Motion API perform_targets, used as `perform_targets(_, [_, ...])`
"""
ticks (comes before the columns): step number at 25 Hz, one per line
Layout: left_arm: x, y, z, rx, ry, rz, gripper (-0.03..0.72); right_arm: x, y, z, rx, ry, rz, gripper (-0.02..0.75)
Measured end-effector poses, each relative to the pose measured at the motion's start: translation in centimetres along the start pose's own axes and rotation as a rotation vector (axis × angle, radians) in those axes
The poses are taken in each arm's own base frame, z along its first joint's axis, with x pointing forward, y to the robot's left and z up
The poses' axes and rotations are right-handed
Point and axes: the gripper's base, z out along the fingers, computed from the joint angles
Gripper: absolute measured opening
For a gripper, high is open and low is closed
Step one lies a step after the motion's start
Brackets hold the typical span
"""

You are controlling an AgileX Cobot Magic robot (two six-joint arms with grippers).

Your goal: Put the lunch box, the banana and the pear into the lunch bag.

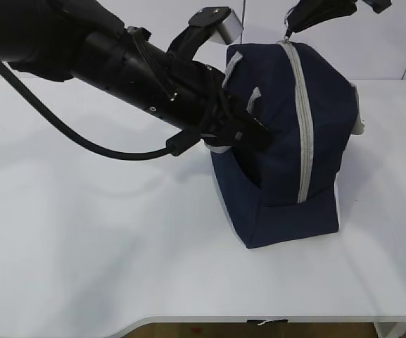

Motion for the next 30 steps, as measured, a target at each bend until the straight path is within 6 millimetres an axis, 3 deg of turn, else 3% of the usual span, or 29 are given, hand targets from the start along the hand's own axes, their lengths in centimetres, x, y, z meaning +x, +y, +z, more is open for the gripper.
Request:
perform_targets(17, [0.8,-0.3,0.0,0.034,0.086,0.011,-0.004,-3.2,-3.0,4.6,0.003,-0.044,-0.006,0.006])
perform_targets(26, [2.3,-0.1,-0.3,0.018,0.260,0.061,-0.004,-3.3,-5.2,7.6,0.038,-0.008,0.001,0.006])
perform_targets(30, [2.6,0.1,-0.4,0.001,0.297,0.084,-0.004,-3.2,-5.6,7.8,0.069,0.002,-0.006,0.006])
